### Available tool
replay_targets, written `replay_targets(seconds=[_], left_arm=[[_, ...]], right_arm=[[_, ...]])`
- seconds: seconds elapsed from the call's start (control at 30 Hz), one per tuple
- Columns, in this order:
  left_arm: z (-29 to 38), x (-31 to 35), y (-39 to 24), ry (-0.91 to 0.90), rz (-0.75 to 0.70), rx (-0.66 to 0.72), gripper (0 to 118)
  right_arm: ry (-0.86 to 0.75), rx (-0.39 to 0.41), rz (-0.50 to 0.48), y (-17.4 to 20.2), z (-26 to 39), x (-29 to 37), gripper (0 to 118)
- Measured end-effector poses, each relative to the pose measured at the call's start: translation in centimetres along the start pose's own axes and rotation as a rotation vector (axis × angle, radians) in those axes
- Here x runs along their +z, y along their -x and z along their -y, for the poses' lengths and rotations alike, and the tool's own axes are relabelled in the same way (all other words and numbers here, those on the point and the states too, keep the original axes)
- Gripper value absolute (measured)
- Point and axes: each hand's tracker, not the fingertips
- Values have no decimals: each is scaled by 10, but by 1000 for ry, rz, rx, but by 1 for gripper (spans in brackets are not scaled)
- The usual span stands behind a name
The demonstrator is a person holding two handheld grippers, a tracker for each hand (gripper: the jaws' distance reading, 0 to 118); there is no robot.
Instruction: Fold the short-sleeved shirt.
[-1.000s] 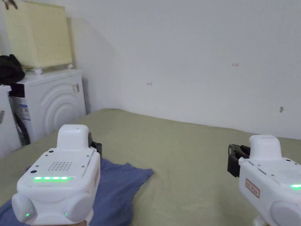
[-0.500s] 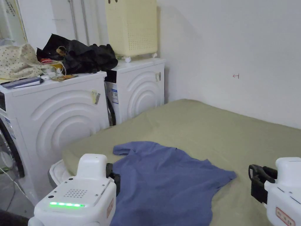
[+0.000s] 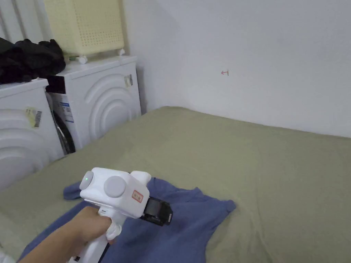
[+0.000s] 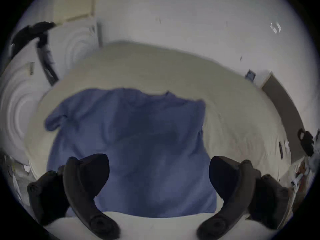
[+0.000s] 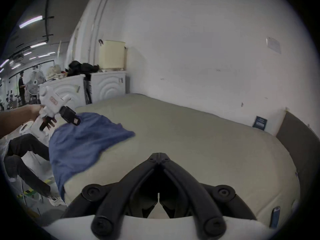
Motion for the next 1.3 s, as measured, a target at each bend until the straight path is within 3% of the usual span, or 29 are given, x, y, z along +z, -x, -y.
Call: replay_targets(seconds=[0.1,0.27,0.3,0.37,0.4,0.43,0.47,0.5,0.53,0.6,0.7,0.83,1.13,1.3], left_arm=[[-1,-47,-10,117,-38,-119,118],[19,-95,-18,228,-2,-50,116],[24,-92,-23,160,-76,-72,115],[27,-82,-25,102,-77,-2,107],[27,-73,-24,48,-66,28,91],[28,-66,-23,1,-59,33,61],[28,-57,-15,-30,-15,58,6],[30,-55,-12,-21,-34,98,6],[29,-55,-10,37,50,135,6],[25,-42,-15,-31,-7,66,6],[9,-15,-37,-77,29,77,6],[-21,16,-100,-179,136,-82,6],[-76,17,-382,-226,514,-471,6],[-42,5,-548,-149,738,-691,6]], right_arm=[[48,-42,18,-18,19,-3,0],[91,-118,27,-29,44,-10,0],[95,-114,28,-30,48,-10,0],[99,-115,33,-29,53,-9,0],[97,-121,36,-27,54,-7,0],[93,-135,26,-28,56,-5,0],[92,-142,18,-28,57,-2,0],[89,-150,17,-27,58,1,0],[87,-155,15,-28,58,4,0],[78,-168,15,-32,56,15,0],[51,-157,50,-45,51,36,0],[27,-140,141,-72,46,69,0],[-47,-258,403,-154,61,195,0],[-42,-297,580,-173,75,268,0]])
